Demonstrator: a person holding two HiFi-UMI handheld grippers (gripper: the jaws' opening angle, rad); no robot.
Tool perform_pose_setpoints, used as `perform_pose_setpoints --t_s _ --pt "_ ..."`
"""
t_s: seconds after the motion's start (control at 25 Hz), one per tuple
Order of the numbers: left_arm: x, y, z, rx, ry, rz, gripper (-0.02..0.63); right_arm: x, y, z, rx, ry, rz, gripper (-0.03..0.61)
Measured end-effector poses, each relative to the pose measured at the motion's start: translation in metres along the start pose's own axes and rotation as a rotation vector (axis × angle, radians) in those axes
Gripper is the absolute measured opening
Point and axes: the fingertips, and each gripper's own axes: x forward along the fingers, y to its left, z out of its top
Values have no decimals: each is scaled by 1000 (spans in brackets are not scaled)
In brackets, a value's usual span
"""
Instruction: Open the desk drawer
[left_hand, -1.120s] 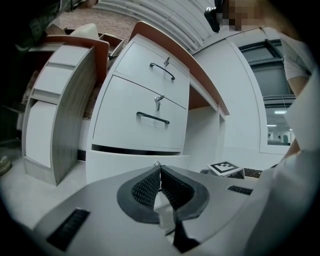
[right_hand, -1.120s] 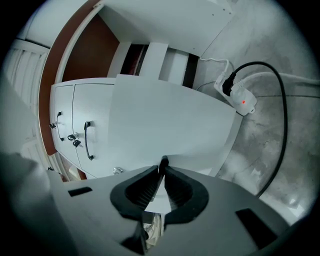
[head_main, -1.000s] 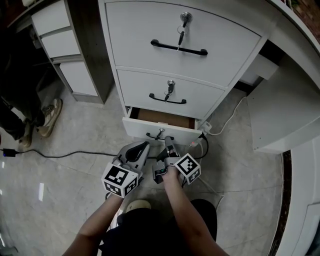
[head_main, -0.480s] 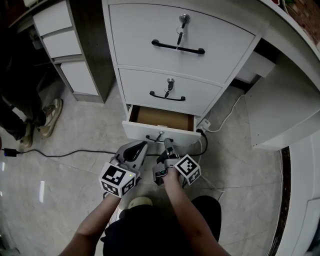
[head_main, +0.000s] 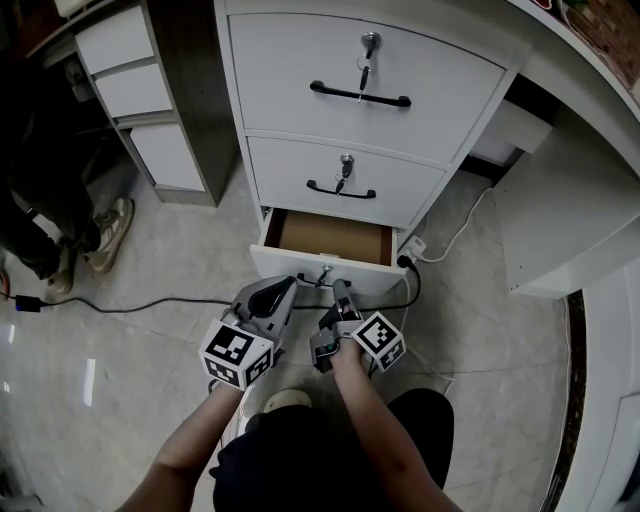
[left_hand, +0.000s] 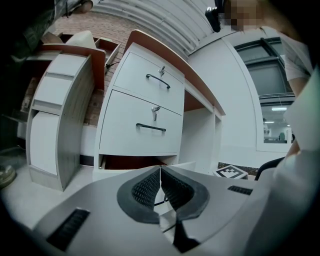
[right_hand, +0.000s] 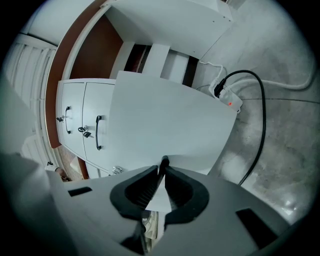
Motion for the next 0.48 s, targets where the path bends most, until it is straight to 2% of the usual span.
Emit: perform_pose_setpoints --t_s 0.48 --pt "-9 -17 6 11 -13 -14 12 -23 -2 -15 16 17 -24 49"
